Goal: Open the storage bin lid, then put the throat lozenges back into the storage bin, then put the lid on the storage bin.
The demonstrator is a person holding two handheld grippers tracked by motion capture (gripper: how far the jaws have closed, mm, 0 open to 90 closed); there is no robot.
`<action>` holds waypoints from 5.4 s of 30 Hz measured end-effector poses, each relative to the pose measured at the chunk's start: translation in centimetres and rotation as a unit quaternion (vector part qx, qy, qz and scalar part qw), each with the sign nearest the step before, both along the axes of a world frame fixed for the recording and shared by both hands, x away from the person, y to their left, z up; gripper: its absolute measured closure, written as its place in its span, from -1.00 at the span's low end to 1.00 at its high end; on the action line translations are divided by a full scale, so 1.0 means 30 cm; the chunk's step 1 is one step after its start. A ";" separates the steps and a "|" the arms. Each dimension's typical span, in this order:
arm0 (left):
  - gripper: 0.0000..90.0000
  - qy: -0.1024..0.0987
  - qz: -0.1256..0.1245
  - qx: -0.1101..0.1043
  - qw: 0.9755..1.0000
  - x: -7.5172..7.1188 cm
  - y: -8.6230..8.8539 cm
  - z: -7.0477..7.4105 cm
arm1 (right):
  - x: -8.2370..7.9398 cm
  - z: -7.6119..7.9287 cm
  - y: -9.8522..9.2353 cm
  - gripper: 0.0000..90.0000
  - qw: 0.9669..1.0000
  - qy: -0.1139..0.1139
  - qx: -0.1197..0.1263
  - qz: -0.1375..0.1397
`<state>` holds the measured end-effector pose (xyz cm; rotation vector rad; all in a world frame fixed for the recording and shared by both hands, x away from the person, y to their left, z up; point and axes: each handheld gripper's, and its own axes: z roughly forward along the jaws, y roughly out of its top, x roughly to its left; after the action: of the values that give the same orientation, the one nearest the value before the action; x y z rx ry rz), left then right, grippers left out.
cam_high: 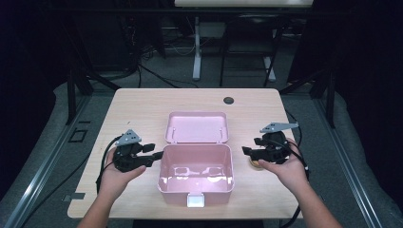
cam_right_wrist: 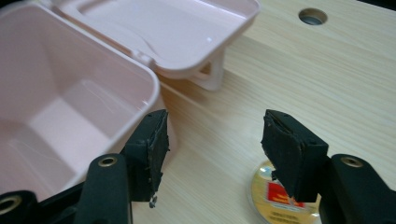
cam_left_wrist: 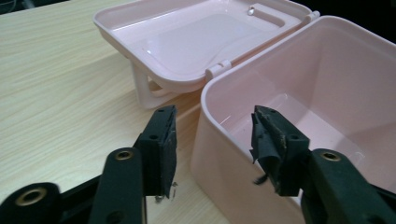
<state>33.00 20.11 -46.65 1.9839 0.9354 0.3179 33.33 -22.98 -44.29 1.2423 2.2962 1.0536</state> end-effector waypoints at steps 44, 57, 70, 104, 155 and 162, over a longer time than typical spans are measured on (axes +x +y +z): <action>-0.04 0.030 0.018 0.017 0.999 0.009 0.070 0.030 | 0.258 -0.066 -0.006 -0.56 0.964 0.178 -0.198 -0.001; -0.04 0.034 0.016 0.017 0.999 0.013 0.072 0.027 | 0.288 -0.143 -0.010 -0.67 0.949 0.220 -0.226 0.000; -0.04 0.033 0.017 0.015 0.999 0.012 0.073 0.028 | 0.309 -0.212 -0.014 -0.68 0.945 0.237 -0.225 -0.011; -0.04 0.041 0.016 0.018 0.999 0.017 0.073 0.018 | 0.320 -0.345 -0.016 -0.65 0.935 0.267 -0.232 -0.009; -0.04 0.041 0.017 0.017 0.999 0.018 0.073 0.017 | 0.331 -0.289 0.005 -0.56 0.930 0.283 -0.236 -0.002; -0.04 0.039 0.018 0.017 0.999 0.017 0.072 0.017 | 0.311 -0.213 0.024 -0.56 0.931 0.273 -0.242 0.012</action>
<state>33.51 22.27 -46.13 2.0243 1.0212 0.2799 42.67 -22.27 -50.68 1.4074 2.7343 0.0973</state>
